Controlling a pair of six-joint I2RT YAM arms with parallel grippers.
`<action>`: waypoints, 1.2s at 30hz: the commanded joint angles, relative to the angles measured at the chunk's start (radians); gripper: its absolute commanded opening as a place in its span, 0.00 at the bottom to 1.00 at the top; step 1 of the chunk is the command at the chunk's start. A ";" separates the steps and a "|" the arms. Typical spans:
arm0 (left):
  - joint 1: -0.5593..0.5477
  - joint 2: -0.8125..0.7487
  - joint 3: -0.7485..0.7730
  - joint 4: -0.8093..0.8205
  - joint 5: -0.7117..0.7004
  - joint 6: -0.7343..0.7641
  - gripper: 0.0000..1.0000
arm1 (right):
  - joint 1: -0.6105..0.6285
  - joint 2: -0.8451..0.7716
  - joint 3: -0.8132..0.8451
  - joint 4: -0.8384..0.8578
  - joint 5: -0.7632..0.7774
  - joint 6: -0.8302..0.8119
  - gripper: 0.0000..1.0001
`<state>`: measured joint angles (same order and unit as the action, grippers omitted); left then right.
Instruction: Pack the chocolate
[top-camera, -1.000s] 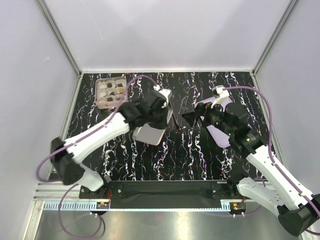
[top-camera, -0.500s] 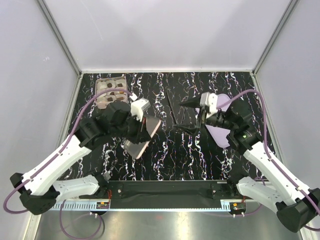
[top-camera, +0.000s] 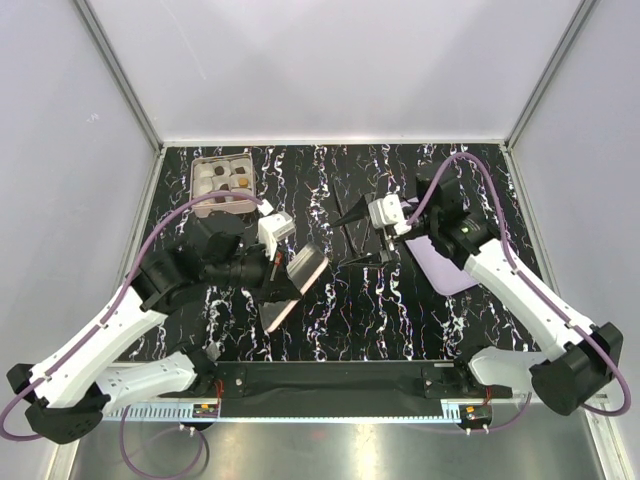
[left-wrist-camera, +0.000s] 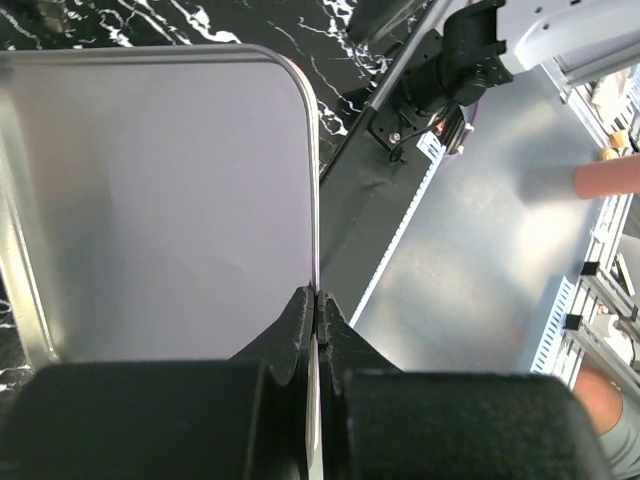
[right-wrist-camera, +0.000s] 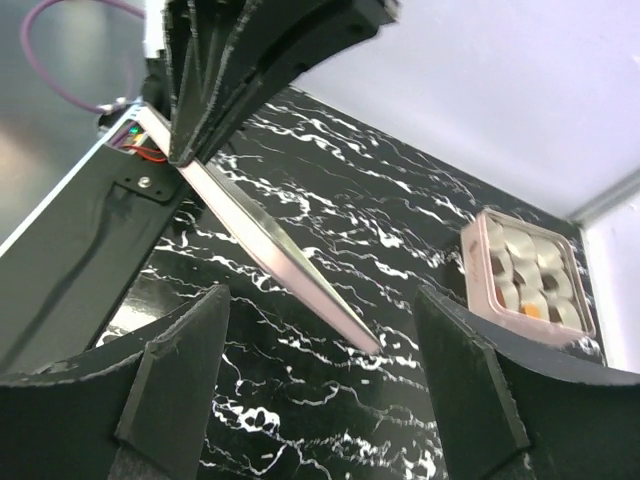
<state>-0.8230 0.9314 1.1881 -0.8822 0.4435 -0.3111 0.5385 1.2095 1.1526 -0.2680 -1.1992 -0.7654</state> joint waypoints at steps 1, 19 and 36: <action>0.002 0.001 0.015 0.065 0.063 0.043 0.00 | 0.050 0.038 0.078 -0.132 -0.059 -0.153 0.81; 0.025 0.072 0.057 0.077 0.115 0.113 0.00 | 0.176 0.122 0.094 -0.290 0.059 -0.285 0.72; 0.096 0.078 0.065 0.052 0.049 0.084 0.00 | 0.209 0.170 0.105 -0.219 0.133 -0.134 0.06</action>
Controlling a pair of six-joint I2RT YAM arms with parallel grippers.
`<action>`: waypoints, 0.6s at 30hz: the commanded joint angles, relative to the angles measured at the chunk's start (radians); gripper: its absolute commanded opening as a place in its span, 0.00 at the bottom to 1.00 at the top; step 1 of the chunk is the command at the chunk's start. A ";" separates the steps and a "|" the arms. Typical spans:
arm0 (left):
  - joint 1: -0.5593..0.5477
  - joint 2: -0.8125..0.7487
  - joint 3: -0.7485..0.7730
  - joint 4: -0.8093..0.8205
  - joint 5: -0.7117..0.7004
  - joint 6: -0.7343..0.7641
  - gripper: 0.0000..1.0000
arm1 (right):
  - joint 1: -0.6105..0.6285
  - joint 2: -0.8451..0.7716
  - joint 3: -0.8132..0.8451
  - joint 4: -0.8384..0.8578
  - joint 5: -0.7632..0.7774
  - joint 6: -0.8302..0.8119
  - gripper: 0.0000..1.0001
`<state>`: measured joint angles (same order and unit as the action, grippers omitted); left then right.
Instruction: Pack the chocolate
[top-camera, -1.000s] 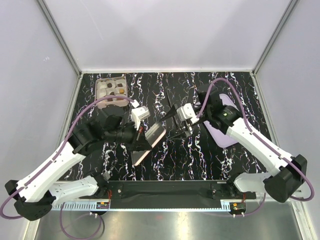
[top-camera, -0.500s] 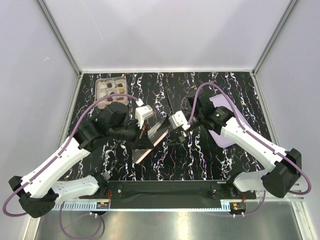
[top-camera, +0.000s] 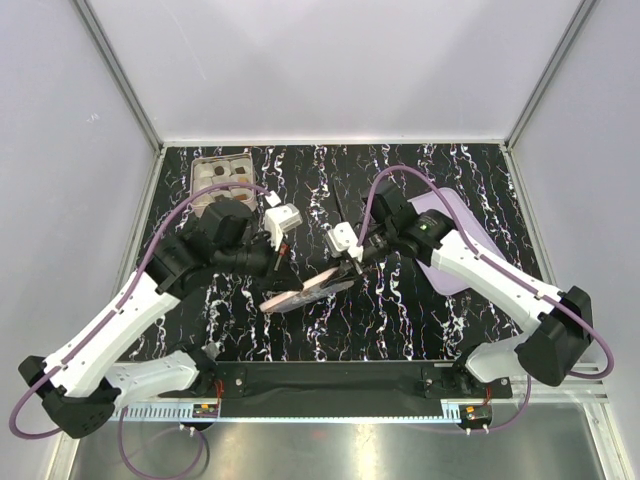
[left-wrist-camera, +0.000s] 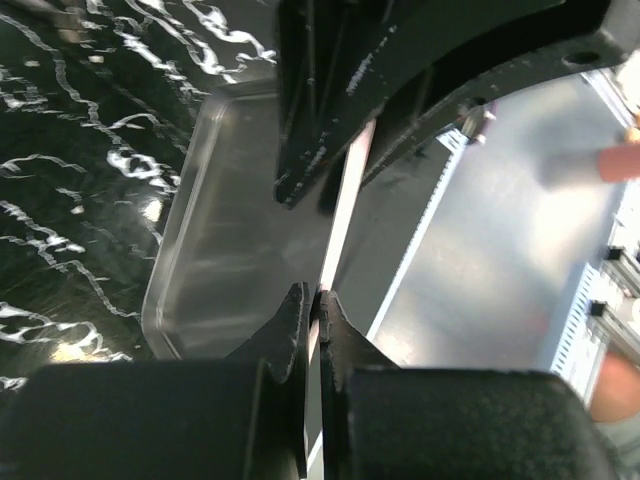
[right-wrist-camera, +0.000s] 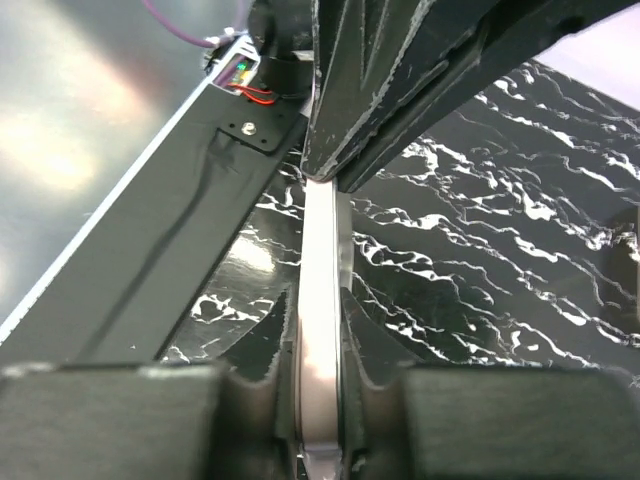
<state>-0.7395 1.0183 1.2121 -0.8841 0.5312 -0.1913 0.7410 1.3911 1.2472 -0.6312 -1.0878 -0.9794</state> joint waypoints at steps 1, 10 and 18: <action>0.023 -0.011 0.052 0.053 -0.087 -0.048 0.03 | 0.006 -0.024 0.000 0.163 0.023 0.111 0.03; 0.106 0.075 0.303 -0.022 -0.576 -0.134 0.63 | 0.008 -0.015 -0.014 0.478 0.102 0.569 0.00; 0.329 0.155 0.320 0.081 -0.662 -0.204 0.95 | 0.005 0.126 0.152 0.379 0.358 0.858 0.00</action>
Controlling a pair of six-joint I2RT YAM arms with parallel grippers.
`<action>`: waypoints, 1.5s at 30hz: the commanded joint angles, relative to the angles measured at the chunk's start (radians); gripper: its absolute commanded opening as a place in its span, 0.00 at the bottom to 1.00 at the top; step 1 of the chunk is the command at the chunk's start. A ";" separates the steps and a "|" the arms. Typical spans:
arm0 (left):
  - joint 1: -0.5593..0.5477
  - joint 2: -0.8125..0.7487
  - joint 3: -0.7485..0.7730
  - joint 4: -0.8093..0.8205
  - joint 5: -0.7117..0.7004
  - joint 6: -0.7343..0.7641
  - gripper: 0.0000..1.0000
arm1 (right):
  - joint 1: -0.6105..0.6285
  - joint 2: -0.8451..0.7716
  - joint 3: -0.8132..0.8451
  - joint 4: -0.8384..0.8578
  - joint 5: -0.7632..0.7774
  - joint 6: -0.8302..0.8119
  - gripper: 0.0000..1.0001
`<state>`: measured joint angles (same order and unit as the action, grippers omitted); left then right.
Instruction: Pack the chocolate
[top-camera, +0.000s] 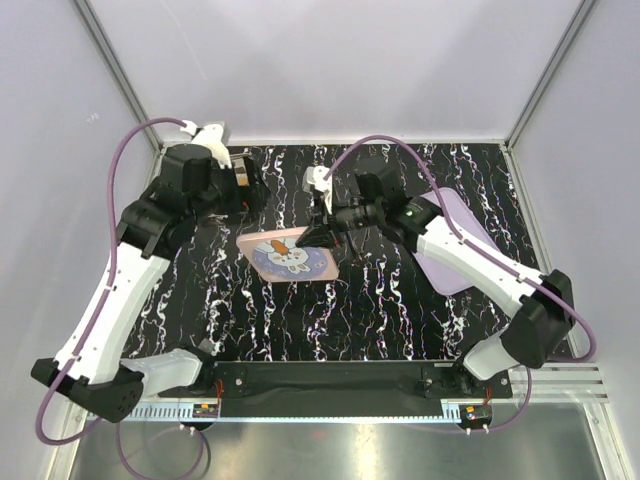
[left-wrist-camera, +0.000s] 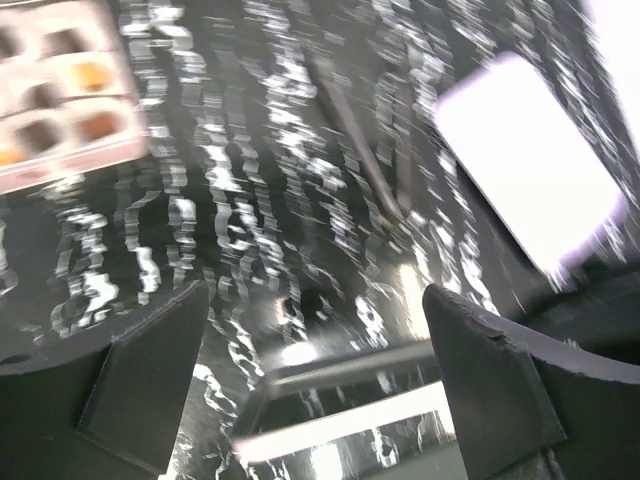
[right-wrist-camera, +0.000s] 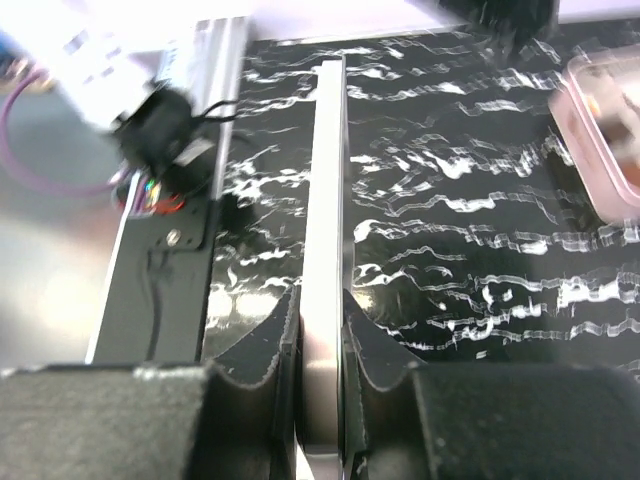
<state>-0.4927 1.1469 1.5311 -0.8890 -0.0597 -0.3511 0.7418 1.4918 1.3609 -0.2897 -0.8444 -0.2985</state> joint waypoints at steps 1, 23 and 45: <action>0.112 0.030 -0.020 0.106 -0.049 -0.051 0.95 | 0.004 0.036 0.029 0.061 0.131 0.214 0.00; 0.622 0.543 -0.098 0.409 -0.175 -0.055 0.47 | -0.140 -0.169 -0.273 0.434 0.412 0.684 0.00; 0.698 0.813 0.011 0.502 -0.022 0.012 0.44 | -0.140 -0.226 -0.296 0.405 0.419 0.621 0.00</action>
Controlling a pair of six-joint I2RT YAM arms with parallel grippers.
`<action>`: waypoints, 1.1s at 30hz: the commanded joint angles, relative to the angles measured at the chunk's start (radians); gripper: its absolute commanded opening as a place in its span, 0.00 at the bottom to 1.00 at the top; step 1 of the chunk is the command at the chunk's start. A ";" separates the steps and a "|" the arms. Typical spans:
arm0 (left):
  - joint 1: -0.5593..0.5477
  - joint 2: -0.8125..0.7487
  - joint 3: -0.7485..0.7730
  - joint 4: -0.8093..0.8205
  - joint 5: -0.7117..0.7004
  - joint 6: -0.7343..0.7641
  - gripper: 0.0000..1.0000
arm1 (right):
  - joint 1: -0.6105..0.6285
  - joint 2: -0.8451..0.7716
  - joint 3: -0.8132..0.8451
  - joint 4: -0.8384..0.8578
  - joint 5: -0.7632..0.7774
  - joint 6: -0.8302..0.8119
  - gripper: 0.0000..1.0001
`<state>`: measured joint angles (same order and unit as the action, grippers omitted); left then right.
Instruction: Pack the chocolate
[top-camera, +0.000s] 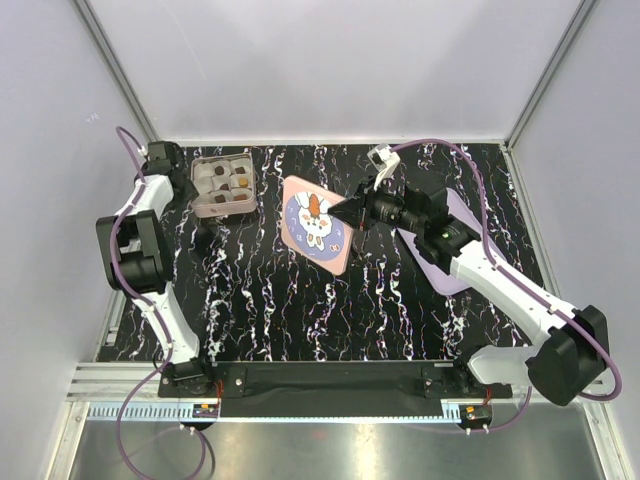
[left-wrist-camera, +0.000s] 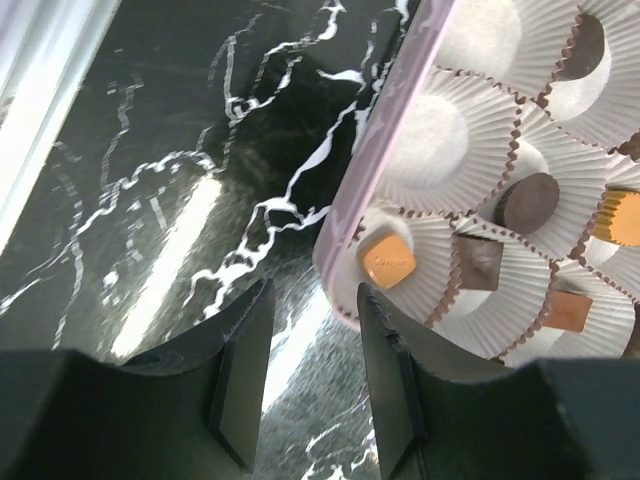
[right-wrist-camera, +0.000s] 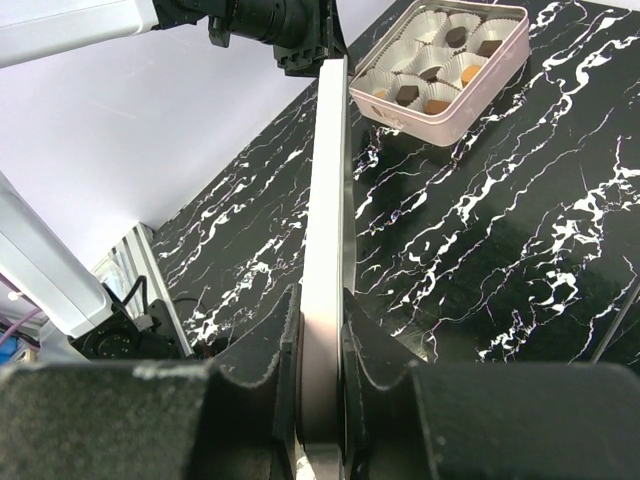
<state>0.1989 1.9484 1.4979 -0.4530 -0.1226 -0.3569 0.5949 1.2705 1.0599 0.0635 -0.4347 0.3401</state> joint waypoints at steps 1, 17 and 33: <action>0.008 0.015 0.042 0.071 0.052 0.018 0.44 | 0.006 -0.005 0.005 0.052 0.010 -0.019 0.00; 0.005 0.052 0.021 0.037 0.032 0.003 0.22 | 0.006 -0.014 -0.018 0.087 -0.007 -0.018 0.00; -0.044 -0.126 -0.117 -0.033 0.081 -0.017 0.00 | 0.005 -0.022 -0.058 0.177 -0.052 0.119 0.00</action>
<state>0.1719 1.9190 1.4078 -0.4789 -0.0788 -0.3492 0.5949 1.2747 1.0061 0.1532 -0.4656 0.4156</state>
